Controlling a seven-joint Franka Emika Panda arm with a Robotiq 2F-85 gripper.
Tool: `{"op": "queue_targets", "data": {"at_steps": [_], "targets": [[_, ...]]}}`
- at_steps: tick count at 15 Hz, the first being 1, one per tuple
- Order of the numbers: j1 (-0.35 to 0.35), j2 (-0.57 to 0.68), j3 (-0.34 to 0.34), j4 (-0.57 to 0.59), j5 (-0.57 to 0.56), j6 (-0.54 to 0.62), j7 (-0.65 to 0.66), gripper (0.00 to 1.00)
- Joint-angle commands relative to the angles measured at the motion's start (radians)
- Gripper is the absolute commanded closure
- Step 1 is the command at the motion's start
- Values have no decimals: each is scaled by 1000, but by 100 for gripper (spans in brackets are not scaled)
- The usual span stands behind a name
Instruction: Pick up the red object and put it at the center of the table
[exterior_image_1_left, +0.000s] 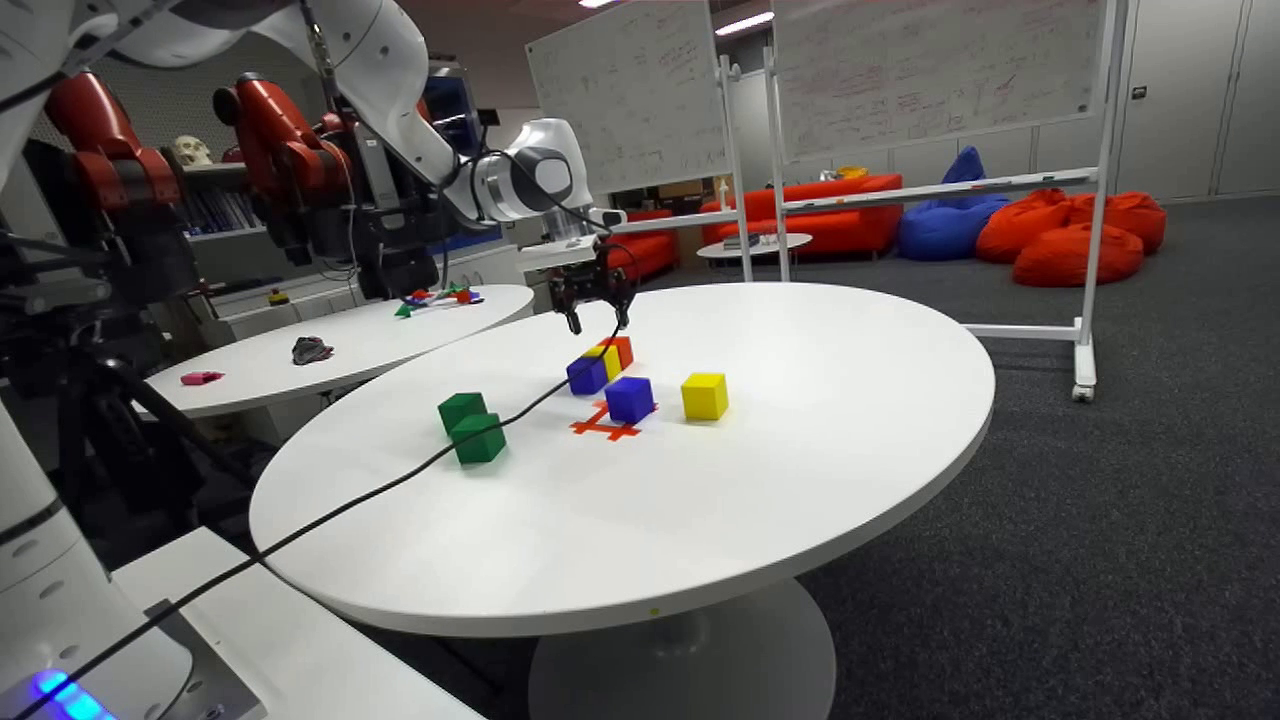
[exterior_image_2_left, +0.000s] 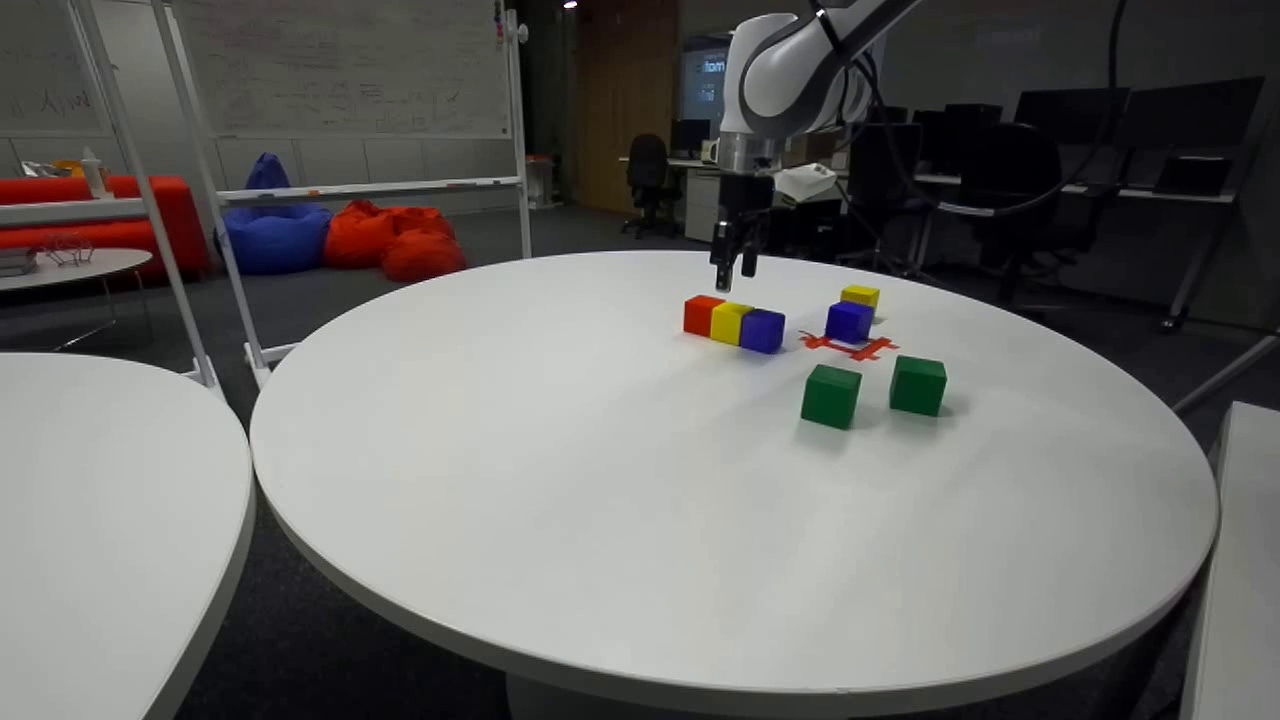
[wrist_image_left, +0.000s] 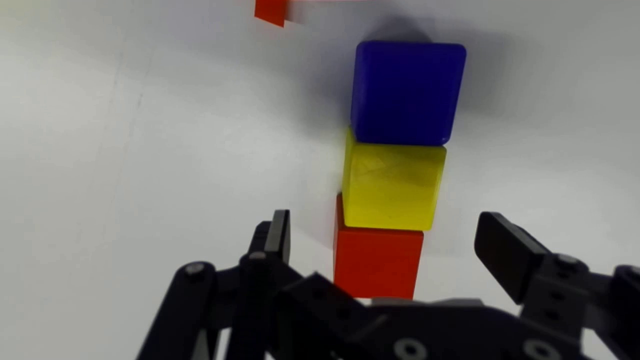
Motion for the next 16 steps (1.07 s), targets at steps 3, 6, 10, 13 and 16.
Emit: {"op": "queue_targets", "data": {"at_steps": [3,6,10,13,16], "targets": [[-21,31,-1,52,-5,-30,-21,0],[-23,33,-1,55,-5,-27,-19,0],[-13,39,-2,63,-9,-31,-8,0],[2,42,-2,62,-15,-31,1,0],[19,47,-1,63,-21,-31,3,0]]}}
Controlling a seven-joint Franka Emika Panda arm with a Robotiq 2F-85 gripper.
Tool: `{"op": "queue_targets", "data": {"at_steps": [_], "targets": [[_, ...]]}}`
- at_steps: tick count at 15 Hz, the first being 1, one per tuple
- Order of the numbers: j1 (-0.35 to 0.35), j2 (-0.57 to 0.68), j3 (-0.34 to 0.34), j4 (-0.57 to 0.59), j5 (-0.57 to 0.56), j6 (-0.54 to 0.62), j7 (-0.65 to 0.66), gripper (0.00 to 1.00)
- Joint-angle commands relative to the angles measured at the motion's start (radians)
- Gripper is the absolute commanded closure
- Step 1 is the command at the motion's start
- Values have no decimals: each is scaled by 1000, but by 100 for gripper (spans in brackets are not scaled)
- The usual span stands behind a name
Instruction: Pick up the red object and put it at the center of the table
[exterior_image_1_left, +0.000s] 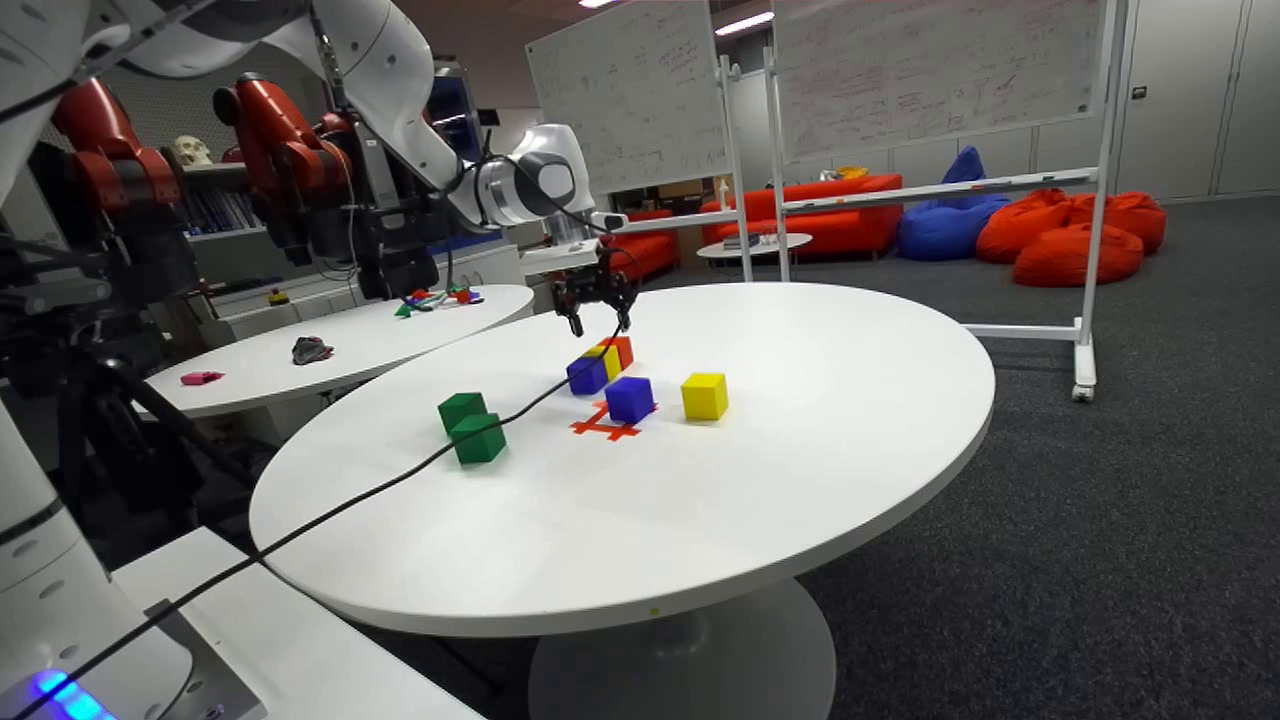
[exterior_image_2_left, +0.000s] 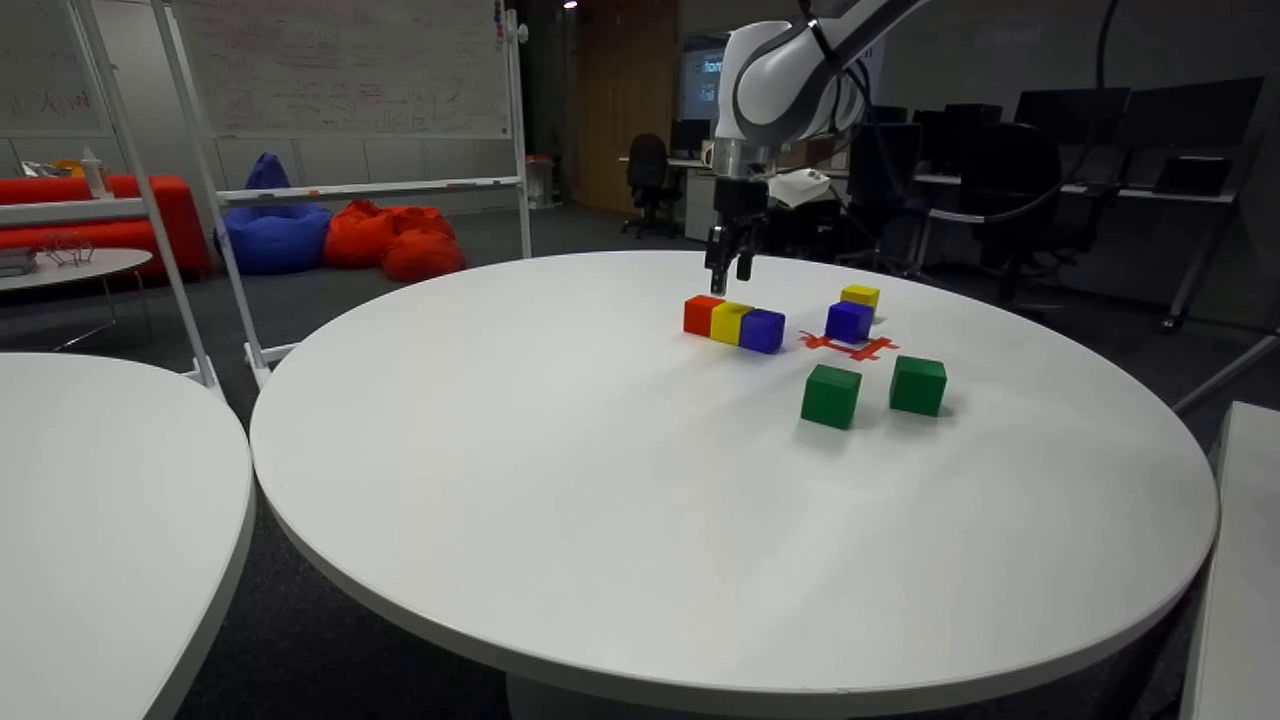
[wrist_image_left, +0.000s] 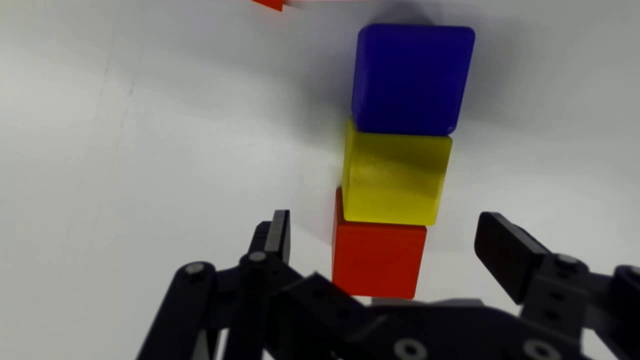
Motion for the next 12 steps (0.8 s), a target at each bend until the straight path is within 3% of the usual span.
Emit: {"op": "queue_targets", "data": {"at_steps": [1,12], "targets": [[16,18,1,31,-21,-32,2,0],[19,20,4,34,-14,-34,-5,0]]}}
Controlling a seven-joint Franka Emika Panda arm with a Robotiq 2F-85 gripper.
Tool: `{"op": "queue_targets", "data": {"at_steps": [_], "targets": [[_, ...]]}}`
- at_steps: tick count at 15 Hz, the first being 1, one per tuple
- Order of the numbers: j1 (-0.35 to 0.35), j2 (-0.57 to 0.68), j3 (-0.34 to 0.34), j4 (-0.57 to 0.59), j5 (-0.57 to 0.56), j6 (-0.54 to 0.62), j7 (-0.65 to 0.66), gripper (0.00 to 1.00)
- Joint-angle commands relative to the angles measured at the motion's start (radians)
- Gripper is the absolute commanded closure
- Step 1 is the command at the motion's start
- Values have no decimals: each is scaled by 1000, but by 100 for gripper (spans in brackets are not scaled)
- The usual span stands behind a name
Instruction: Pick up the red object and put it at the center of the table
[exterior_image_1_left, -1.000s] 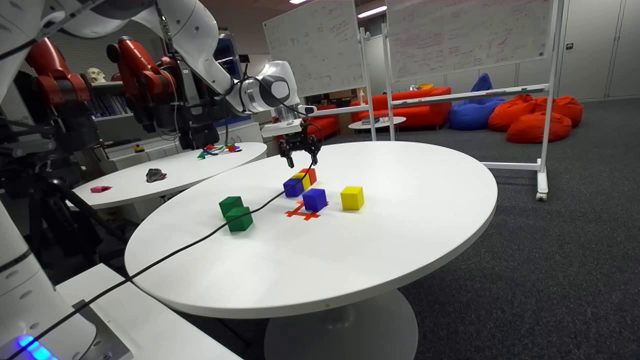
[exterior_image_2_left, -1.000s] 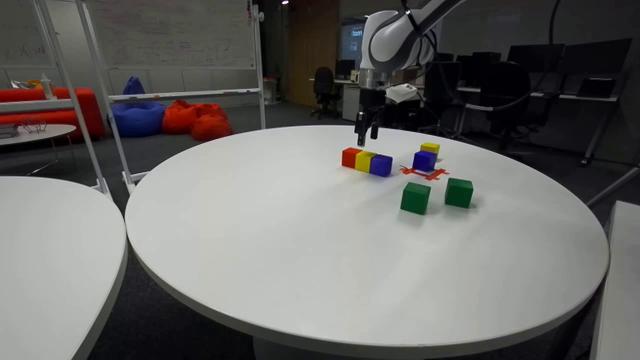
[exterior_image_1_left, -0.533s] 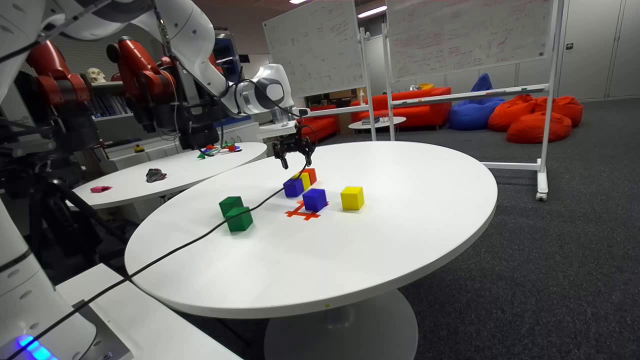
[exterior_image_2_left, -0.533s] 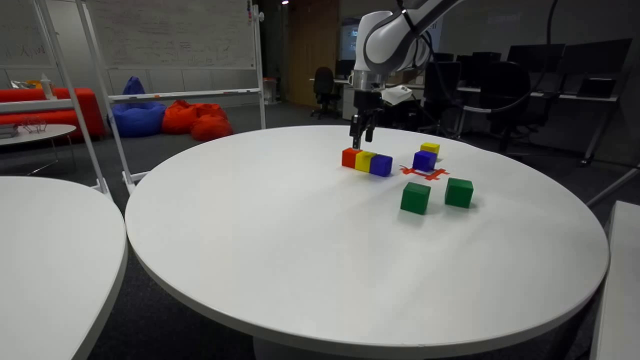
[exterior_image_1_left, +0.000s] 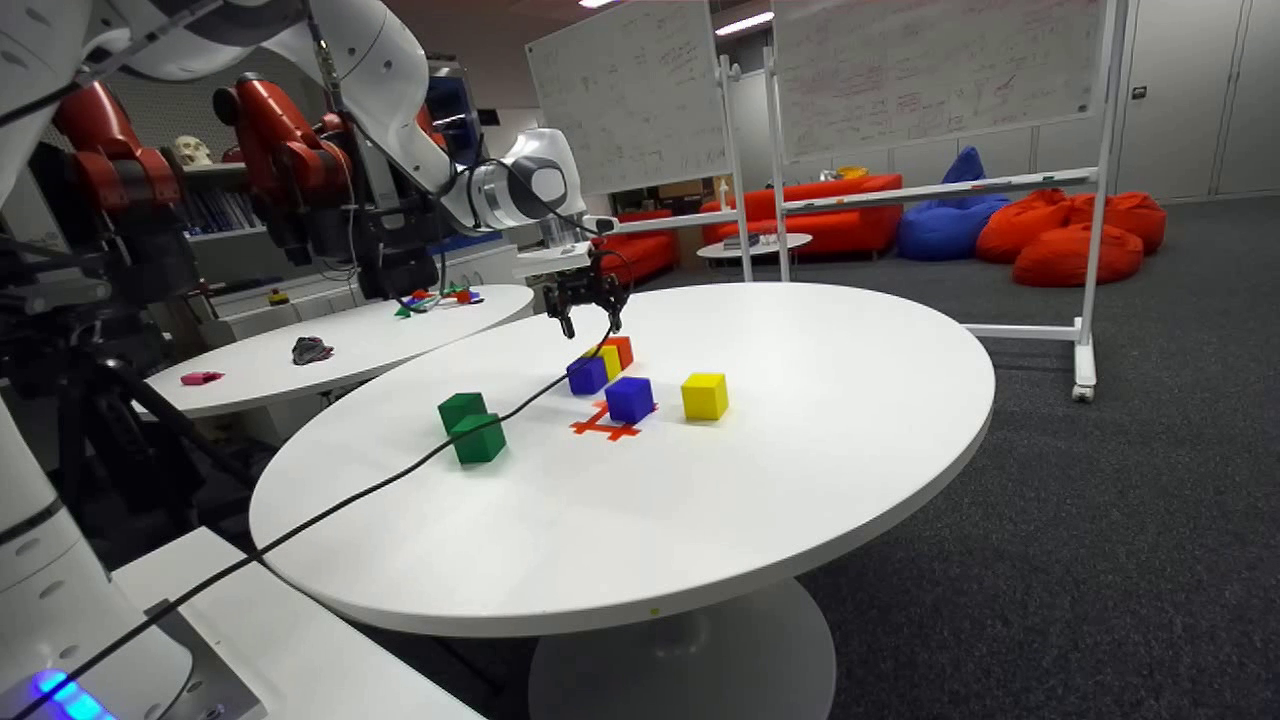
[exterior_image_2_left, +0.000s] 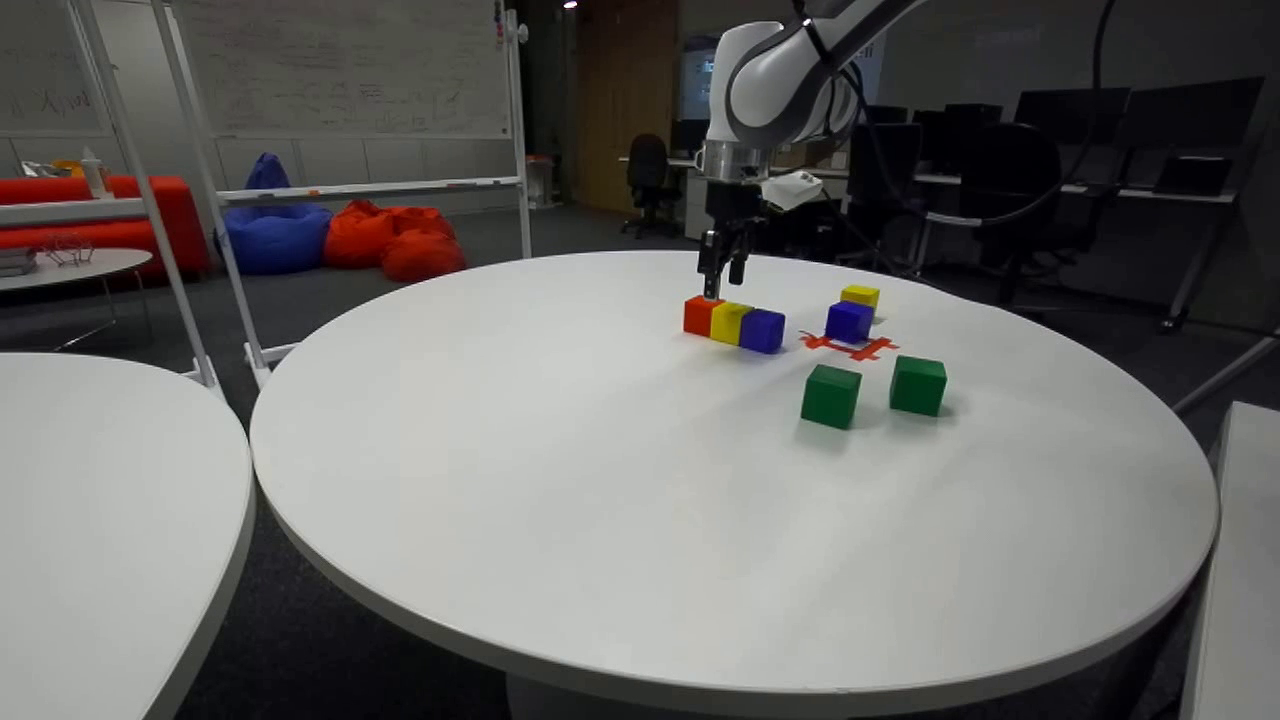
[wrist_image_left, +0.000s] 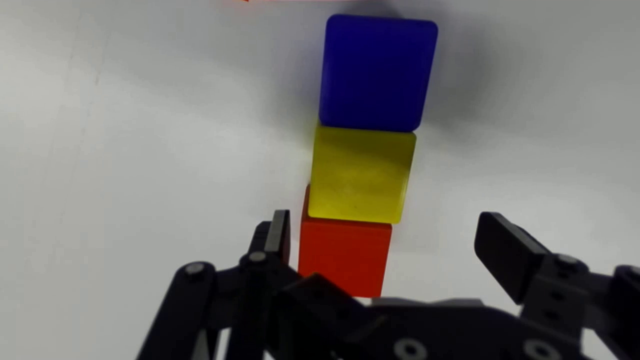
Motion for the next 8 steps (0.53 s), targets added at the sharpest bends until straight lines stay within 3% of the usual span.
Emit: {"op": "queue_targets", "data": {"at_steps": [1,8], "targets": [[-6,18,3,36,-14,-35,-6,0],[-14,48,0,65,-9,-54,-4,0]]}}
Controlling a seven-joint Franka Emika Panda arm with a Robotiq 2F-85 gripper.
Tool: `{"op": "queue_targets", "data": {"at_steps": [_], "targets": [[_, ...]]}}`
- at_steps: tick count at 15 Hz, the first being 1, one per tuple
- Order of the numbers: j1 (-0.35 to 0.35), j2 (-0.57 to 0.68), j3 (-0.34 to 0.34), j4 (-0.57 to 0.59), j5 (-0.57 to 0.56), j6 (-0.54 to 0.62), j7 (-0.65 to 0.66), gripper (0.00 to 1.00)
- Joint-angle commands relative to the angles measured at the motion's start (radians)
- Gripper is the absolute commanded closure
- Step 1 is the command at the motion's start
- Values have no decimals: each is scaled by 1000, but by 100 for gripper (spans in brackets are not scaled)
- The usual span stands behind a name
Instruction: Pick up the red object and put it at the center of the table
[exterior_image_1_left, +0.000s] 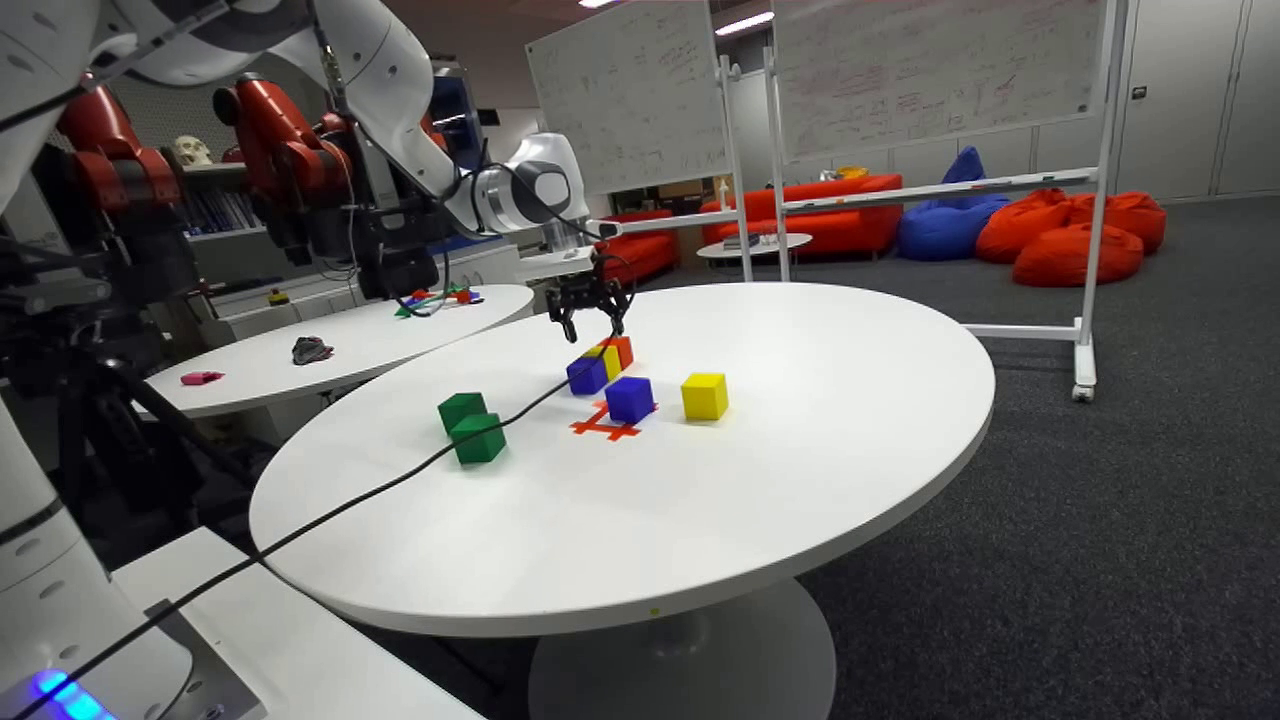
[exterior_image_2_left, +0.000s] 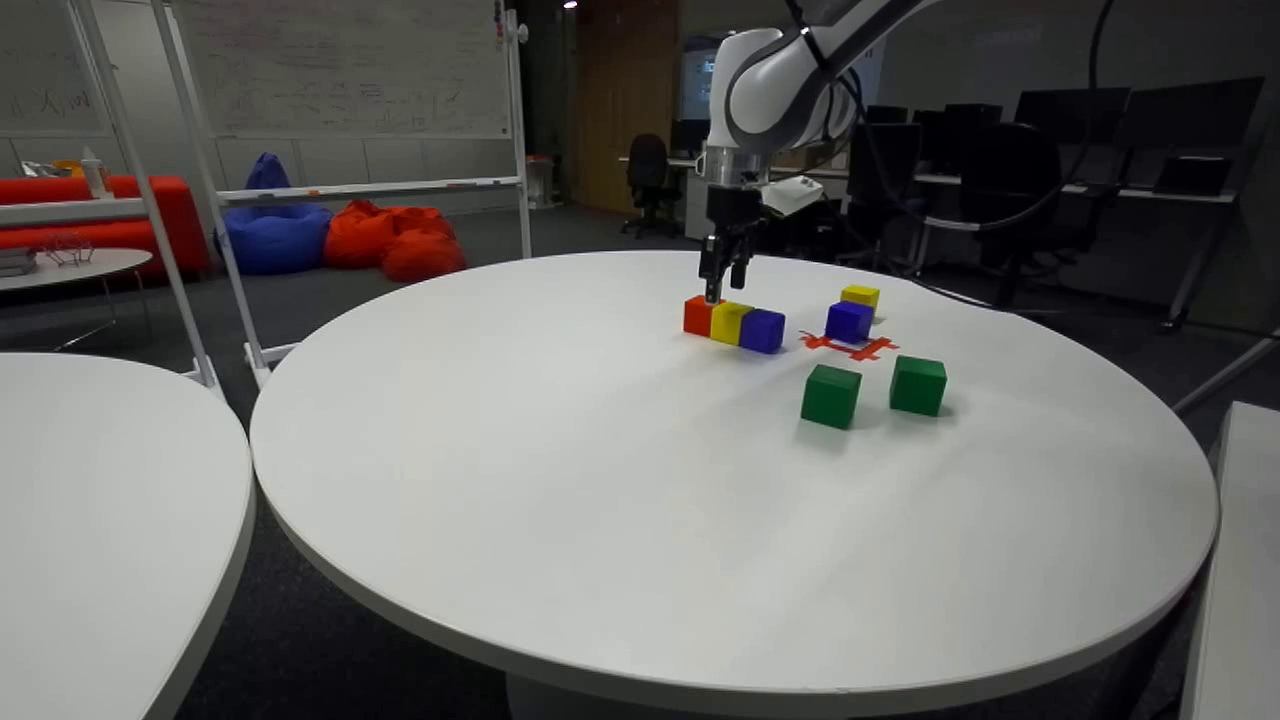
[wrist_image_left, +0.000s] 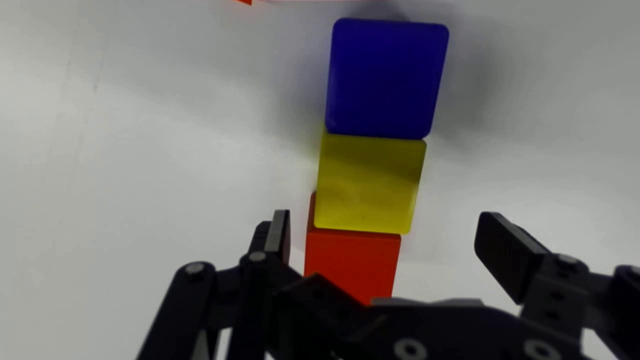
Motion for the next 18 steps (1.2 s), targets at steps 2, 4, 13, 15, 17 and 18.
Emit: {"op": "queue_targets", "data": {"at_steps": [2,4,13,15,17,18], "targets": [[-12,42,1,66,-7,-58,-5,0],[-15,52,1,79,-6,-64,-5,0],[-27,100,0,139,-2,-108,-7,0],[-28,109,-1,151,-2,-115,-5,0],[-38,105,11,151,2,-118,-33,0],[-25,93,2,116,-3,-83,0,0]]}}
